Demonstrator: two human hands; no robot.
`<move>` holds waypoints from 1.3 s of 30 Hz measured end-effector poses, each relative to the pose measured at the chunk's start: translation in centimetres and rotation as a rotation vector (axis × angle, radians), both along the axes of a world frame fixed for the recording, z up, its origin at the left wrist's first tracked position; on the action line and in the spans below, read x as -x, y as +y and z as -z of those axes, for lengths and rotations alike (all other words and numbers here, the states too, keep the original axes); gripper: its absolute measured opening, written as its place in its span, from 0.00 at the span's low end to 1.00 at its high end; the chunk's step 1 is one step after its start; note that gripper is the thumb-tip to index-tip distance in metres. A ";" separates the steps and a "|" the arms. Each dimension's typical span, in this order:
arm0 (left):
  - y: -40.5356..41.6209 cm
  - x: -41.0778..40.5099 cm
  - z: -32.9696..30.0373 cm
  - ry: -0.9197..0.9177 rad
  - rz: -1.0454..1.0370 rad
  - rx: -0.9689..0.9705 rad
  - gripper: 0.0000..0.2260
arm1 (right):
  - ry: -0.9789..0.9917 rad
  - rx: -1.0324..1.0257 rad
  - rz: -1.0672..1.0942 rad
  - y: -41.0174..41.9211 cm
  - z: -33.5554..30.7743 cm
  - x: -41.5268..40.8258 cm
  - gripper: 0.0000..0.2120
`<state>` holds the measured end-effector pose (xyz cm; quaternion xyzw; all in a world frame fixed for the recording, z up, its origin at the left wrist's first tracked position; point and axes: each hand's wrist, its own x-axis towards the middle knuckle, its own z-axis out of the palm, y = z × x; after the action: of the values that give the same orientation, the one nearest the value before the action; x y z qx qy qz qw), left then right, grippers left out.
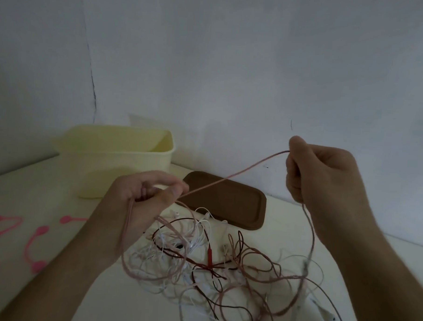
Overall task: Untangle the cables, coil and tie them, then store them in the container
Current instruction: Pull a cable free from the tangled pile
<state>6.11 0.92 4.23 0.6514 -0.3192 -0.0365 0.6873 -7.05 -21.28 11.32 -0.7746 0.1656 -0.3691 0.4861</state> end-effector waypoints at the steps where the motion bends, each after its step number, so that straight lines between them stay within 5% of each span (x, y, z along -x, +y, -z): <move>1: 0.0 0.1 0.0 -0.030 0.012 -0.025 0.09 | 0.000 0.010 0.027 -0.2 0.0 0.1 0.29; 6: 0.2 0.0 0.3 -0.012 0.036 -0.049 0.17 | 0.061 -0.001 -0.118 0.0 0.1 0.0 0.25; 11: 0.4 -1.7 0.3 0.268 -0.063 0.258 0.14 | 0.111 0.098 -0.245 -0.4 0.2 0.1 0.09; 17: 1.8 -3.6 -0.1 0.522 -0.046 0.431 0.19 | 0.129 0.291 -0.021 -2.4 -0.5 0.9 0.08; 20: 2.3 -3.9 0.0 0.579 0.037 0.514 0.19 | -0.002 0.039 0.109 -3.1 -0.4 1.0 0.04; 23: 2.7 -3.8 0.1 0.614 0.241 0.644 0.20 | 0.001 -0.241 0.062 -2.4 0.2 0.3 0.12; 26: 3.4 -3.6 0.1 0.607 0.425 0.746 0.17 | 0.106 -0.140 0.065 -1.7 1.1 -0.4 0.17; 29: 3.1 -2.8 -0.4 0.530 0.308 0.511 0.21 | 0.166 0.046 -0.077 -0.3 1.3 -0.5 0.14; 33: 0.9 -0.7 -0.2 0.173 0.065 0.157 0.22 | 0.303 0.294 -0.395 2.6 1.7 -0.7 0.13; 39: 0.2 -1.0 0.9 -0.139 -0.153 -0.093 0.16 | 0.332 0.541 -0.452 3.8 2.6 -1.0 0.12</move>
<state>7.07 1.14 3.34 0.7060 -0.3134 0.0468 0.6334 -6.09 -17.44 8.74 -0.9410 -0.0359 -0.1527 0.2999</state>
